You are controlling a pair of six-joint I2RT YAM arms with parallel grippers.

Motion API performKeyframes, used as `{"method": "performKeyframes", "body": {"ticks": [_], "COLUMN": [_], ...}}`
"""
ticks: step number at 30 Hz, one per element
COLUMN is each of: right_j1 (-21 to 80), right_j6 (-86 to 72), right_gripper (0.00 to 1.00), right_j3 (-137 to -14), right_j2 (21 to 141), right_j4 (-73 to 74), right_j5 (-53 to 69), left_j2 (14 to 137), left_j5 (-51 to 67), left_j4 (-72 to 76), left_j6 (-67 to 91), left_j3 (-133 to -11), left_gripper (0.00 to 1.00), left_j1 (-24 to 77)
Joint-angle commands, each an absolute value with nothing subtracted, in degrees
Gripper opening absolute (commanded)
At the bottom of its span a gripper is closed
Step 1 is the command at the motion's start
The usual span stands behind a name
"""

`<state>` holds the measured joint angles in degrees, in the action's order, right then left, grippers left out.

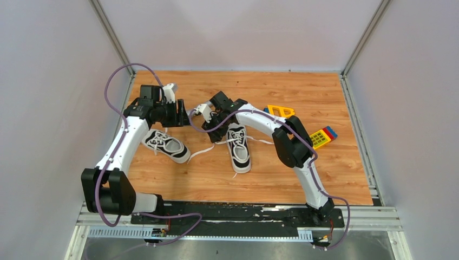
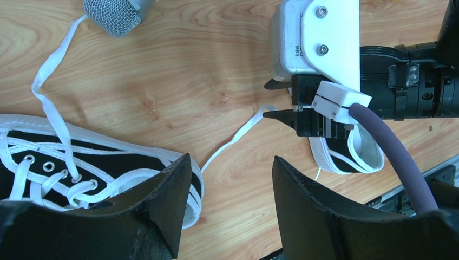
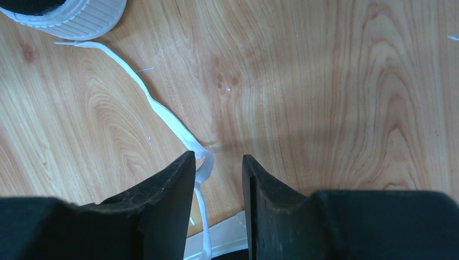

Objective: Tie the shoes
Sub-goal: Wrap the shoelace around the shoelace.

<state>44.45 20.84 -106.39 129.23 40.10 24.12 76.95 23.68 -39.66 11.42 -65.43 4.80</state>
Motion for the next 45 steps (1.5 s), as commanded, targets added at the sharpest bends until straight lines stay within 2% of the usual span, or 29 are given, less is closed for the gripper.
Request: {"method": "performKeyframes", "body": {"ticks": [1, 3, 7, 12, 17, 23, 27, 32, 38, 45], "right_j1": [44.7, 44.7, 44.7, 44.7, 44.7, 44.7, 44.5, 43.2, 42.2, 41.2], "right_j6": [19.4, 19.1, 18.5, 18.6, 18.9, 20.0, 20.7, 20.9, 21.6, 21.3], "right_gripper": [0.42, 0.46, 0.47, 0.39, 0.36, 0.01, 0.00, 0.00, 0.00, 0.00], "right_j3": [-106.3, -106.4, -106.3, -106.2, -106.3, -107.2, -107.8, -106.4, -104.0, -103.6], "right_j2": [128.0, 127.6, 127.0, 128.0, 128.6, 126.9, 122.3, 115.8, 111.5, 109.8], "right_j4": [40.9, 41.5, 42.1, 42.1, 42.1, 42.9, 43.7, 43.3, 42.7, 43.0], "right_j5": [26.0, 27.5, 29.0, 27.7, 26.1, 25.8, 26.0, 26.2, 24.4, 20.5], "left_j2": [76.8, 76.7, 76.6, 76.3, 76.1, 76.4, 75.4, 70.3, 69.8, 75.8], "left_j5": [24.4, 24.5, 24.8, 25.2, 25.3, 27.7, 33.0, 36.9, 37.5, 37.2], "left_j4": [-38.2, -38.1, -37.6, -37.2, -37.3, -35.8, -28.2, -6.0, 9.0, 24.0], "left_j6": [11.3, 11.3, 11.3, 11.8, 11.5, 9.1, 7.2, 8.9, 9.6, 7.2], "left_j3": [-66.8, -66.6, -66.1, -65.6, -65.6, -64.5, -59.4, -47.7, -43.8, -41.4], "left_gripper": [0.64, 0.64, 0.64, 0.64, 0.64, 0.64, 0.63, 0.64, 0.64, 0.64], "left_j1": [4.8, 4.8, 4.8, 4.9, 4.8, 4.9, 4.9, 6.8, 14.8, 22.1]}}
